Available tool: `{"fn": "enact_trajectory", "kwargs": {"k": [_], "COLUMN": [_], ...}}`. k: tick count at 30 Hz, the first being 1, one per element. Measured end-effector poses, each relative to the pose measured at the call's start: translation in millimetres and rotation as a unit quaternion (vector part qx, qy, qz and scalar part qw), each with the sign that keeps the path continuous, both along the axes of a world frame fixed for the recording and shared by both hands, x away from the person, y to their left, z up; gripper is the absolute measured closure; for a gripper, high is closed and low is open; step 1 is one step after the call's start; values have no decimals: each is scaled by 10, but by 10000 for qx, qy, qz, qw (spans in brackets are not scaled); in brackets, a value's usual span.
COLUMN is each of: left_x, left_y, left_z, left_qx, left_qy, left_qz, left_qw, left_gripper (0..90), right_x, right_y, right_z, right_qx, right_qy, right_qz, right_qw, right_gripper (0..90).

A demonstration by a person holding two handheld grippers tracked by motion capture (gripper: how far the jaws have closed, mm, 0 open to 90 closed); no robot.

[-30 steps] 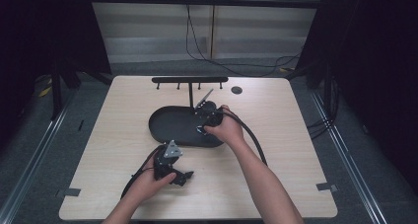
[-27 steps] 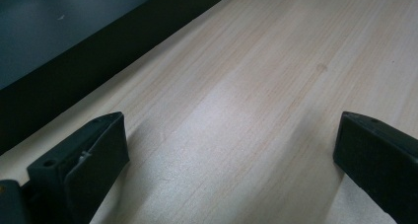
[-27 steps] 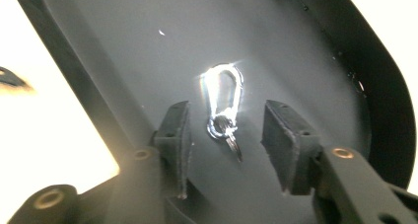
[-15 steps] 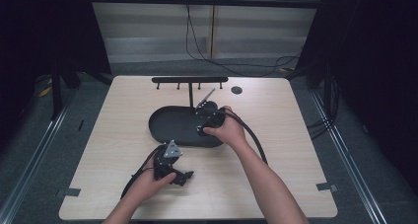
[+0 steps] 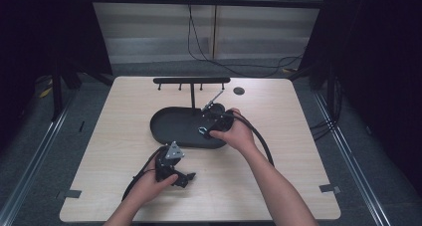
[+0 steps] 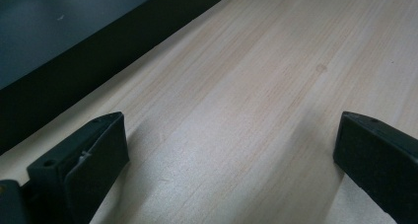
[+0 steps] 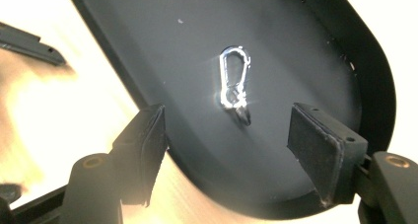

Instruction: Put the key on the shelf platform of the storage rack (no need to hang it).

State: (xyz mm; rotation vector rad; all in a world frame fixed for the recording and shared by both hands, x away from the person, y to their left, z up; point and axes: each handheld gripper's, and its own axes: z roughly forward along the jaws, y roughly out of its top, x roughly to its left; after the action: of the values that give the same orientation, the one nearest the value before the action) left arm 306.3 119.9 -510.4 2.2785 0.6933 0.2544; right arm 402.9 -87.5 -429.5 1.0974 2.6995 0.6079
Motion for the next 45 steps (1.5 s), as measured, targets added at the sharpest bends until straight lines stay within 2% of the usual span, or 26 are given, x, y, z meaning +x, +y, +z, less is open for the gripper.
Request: {"fn": "enact_trajectory", "kwargs": {"k": [5, 13, 45], "left_x": [0, 0, 0], "left_y": [0, 0, 2], "left_z": [0, 0, 1], "left_qx": [2, -3, 25], "left_qy": [1, 2, 8], "left_qz": [0, 3, -13], "left_qw": [10000, 10000, 10000], "left_gripper": [0, 0, 0], "right_x": [-67, -161, -487], "right_y": [-35, -136, -559], "right_z": [42, 75, 24], "right_qx": [27, 47, 271], "right_qy": [-67, -31, -61], "right_qz": [61, 38, -103], "right_qw": [10000, 10000, 9996], "right_gripper": [304, 304, 301]}}
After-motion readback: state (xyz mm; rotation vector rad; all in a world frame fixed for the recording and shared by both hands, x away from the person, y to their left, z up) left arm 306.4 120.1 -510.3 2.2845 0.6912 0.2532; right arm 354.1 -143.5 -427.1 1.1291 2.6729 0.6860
